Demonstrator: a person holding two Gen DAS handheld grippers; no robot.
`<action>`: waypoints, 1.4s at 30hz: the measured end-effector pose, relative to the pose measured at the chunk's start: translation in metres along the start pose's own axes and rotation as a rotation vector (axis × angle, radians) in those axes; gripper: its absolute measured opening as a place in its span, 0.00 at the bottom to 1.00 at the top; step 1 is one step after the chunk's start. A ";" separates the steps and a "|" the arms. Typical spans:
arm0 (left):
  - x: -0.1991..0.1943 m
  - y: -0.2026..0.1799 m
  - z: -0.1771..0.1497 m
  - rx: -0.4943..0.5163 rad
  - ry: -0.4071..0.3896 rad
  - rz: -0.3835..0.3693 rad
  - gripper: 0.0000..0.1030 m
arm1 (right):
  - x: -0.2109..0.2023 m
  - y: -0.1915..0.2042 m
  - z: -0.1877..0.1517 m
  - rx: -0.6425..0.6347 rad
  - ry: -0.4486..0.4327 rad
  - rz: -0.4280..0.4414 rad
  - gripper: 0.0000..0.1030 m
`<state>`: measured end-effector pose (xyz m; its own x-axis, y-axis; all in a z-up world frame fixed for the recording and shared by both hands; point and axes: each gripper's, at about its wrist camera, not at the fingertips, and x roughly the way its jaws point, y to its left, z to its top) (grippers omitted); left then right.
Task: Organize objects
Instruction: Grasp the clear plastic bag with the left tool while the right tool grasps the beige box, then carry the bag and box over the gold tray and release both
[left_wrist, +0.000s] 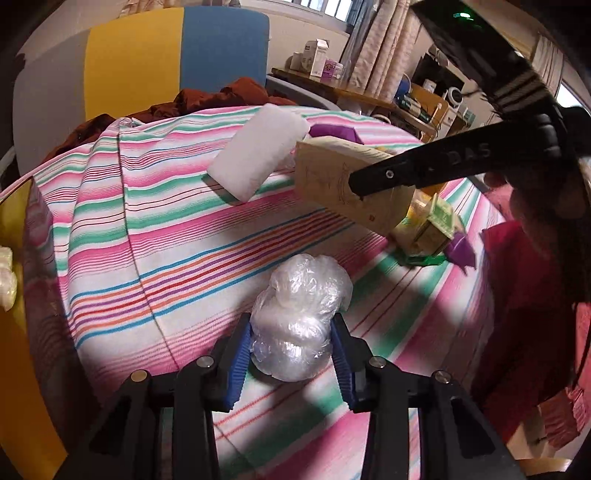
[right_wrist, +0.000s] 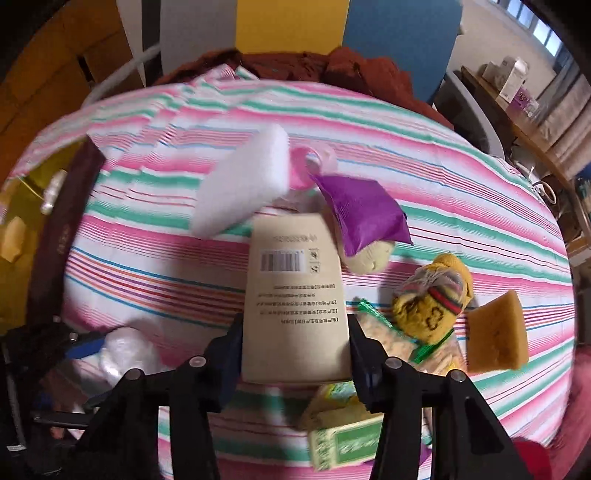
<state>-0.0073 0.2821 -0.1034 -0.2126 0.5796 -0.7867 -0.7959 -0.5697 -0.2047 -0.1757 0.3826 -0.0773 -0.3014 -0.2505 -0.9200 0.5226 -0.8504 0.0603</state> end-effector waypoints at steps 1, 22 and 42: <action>-0.006 -0.002 -0.001 -0.003 -0.010 -0.003 0.39 | -0.005 0.003 -0.001 0.007 -0.017 0.015 0.49; -0.180 0.102 -0.047 -0.342 -0.287 0.333 0.40 | -0.089 0.138 0.006 -0.080 -0.277 0.322 0.49; -0.213 0.191 -0.126 -0.619 -0.224 0.601 0.51 | -0.032 0.308 0.020 -0.218 -0.122 0.562 0.69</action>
<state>-0.0428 -0.0236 -0.0477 -0.6530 0.1452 -0.7433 -0.0792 -0.9892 -0.1236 -0.0214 0.1198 -0.0210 -0.0145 -0.6950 -0.7188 0.7755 -0.4616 0.4307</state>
